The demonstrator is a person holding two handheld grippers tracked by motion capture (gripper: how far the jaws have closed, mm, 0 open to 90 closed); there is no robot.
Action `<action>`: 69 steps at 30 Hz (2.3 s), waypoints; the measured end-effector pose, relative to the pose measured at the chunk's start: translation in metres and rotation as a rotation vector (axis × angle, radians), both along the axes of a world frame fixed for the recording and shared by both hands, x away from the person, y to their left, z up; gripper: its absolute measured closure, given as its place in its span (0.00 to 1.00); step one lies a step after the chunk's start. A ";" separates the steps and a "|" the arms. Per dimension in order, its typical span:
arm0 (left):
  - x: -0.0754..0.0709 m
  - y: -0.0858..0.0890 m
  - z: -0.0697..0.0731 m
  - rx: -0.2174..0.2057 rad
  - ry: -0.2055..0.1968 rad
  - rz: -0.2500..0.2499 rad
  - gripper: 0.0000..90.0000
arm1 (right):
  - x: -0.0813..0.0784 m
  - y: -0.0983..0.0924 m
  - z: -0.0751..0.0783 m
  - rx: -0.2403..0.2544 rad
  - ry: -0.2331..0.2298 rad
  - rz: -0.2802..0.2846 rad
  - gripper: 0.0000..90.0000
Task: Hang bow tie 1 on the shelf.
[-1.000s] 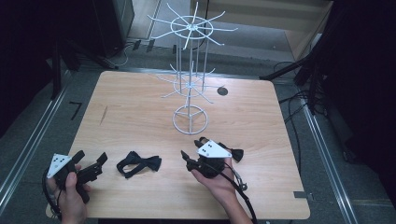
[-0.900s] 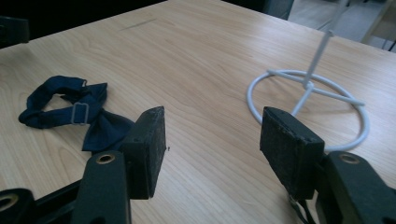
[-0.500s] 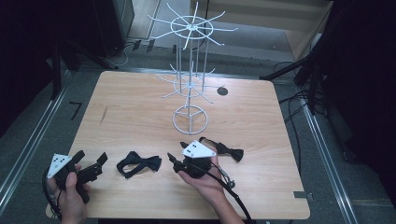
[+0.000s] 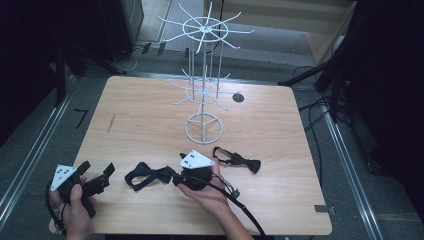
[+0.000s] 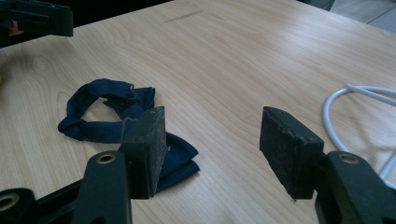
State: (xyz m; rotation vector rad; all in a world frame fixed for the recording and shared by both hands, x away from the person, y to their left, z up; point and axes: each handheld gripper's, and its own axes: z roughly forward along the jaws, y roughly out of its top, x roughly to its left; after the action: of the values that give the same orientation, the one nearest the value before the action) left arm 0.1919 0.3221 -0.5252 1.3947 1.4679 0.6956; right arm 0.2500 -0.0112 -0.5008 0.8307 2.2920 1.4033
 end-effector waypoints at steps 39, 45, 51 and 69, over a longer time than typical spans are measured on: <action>0.001 0.000 0.000 0.004 0.005 -0.007 0.09 | 0.016 0.057 -0.022 -0.075 0.097 0.096 0.50; 0.001 0.001 0.000 -0.005 0.002 -0.006 0.09 | 0.016 0.059 -0.030 -0.140 0.097 0.113 0.55; 0.001 0.001 0.000 -0.005 0.000 -0.004 0.09 | 0.014 0.061 -0.034 -0.182 0.098 0.135 0.59; 0.000 0.001 0.000 -0.007 0.003 -0.006 0.09 | 0.011 0.060 -0.037 -0.159 0.106 0.129 0.86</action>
State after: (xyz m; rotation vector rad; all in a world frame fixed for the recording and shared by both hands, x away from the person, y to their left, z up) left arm 0.1923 0.3231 -0.5252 1.3945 1.4666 0.6851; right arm 0.2605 0.0487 -0.5379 0.7360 2.5399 1.2340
